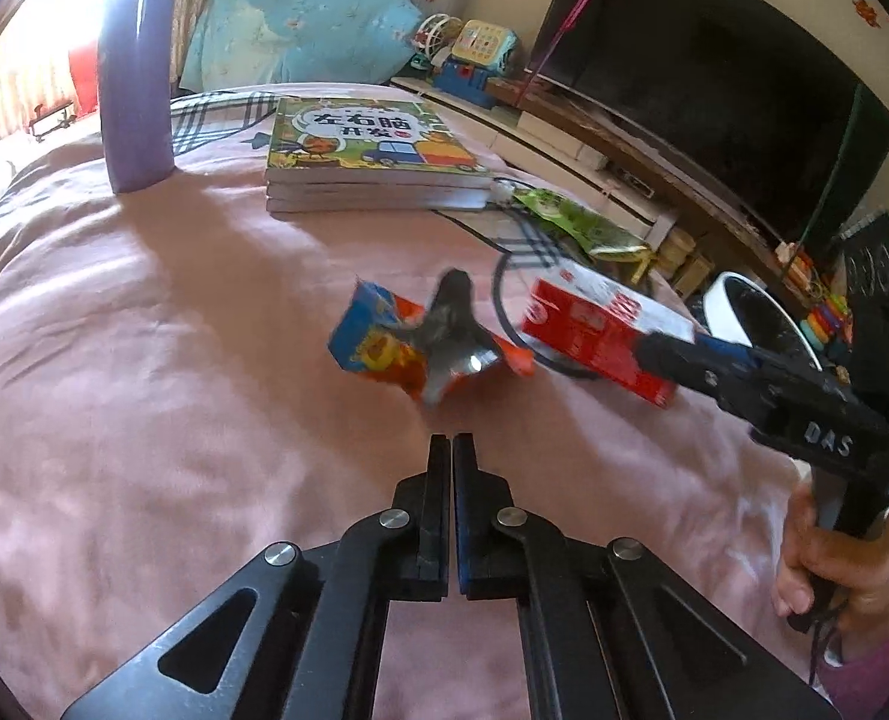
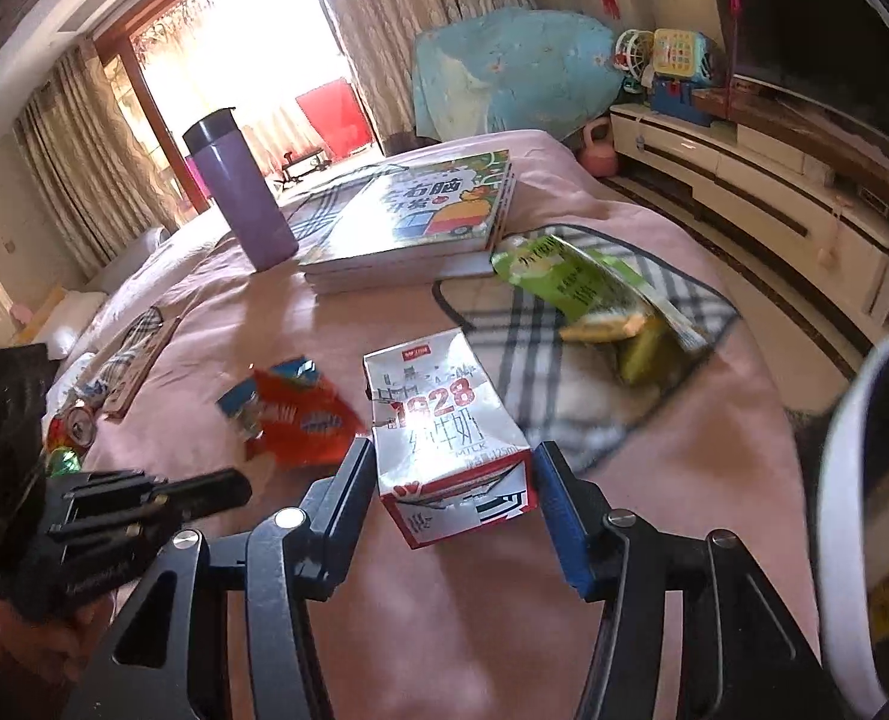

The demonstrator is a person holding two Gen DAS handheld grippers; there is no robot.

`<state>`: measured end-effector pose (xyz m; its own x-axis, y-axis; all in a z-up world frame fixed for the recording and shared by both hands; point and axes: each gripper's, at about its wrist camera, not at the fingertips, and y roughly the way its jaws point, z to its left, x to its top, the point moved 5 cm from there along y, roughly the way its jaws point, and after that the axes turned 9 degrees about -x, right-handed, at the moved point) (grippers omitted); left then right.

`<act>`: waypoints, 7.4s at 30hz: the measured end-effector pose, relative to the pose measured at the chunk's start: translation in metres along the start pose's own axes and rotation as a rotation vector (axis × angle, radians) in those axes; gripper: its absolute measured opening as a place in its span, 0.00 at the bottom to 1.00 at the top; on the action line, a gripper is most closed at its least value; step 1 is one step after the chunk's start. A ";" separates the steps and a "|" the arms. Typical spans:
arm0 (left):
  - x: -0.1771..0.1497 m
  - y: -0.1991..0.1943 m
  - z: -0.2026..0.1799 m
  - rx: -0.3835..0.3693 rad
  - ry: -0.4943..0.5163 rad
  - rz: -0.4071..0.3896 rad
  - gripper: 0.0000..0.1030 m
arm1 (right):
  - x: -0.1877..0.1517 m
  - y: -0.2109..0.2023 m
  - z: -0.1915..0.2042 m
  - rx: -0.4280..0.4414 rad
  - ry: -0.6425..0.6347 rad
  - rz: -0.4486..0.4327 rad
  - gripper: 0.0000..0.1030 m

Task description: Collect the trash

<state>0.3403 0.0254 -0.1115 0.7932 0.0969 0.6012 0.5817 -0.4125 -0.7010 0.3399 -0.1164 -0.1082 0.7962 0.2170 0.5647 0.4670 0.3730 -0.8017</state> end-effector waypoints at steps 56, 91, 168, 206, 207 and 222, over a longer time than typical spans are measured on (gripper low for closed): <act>-0.020 -0.037 -0.072 -0.098 -0.015 -0.054 0.10 | -0.067 -0.093 -0.037 0.025 0.182 -0.080 0.49; -0.025 -0.018 -0.183 -0.149 0.185 0.027 0.10 | -0.093 -0.154 -0.116 0.021 0.393 -0.199 0.49; 0.057 0.133 -0.258 -0.106 0.263 0.107 0.20 | -0.029 -0.121 -0.225 -0.170 0.378 -0.125 0.51; -0.110 -0.125 -0.165 -0.022 0.167 -0.325 0.92 | -0.114 -0.260 -0.051 -0.388 0.304 -0.490 1.00; -0.117 -0.133 -0.166 -0.009 0.173 -0.358 0.99 | -0.115 -0.268 -0.045 -0.414 0.291 -0.530 1.00; -0.172 -0.162 -0.183 0.175 0.294 -0.513 0.99 | -0.152 -0.262 -0.030 -0.507 0.220 -0.582 1.00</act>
<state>0.0768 -0.0900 -0.0309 0.3363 -0.0207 0.9415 0.9167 -0.2220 -0.3323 0.1086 -0.2743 0.0098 0.4040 -0.0887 0.9104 0.9064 -0.0953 -0.4115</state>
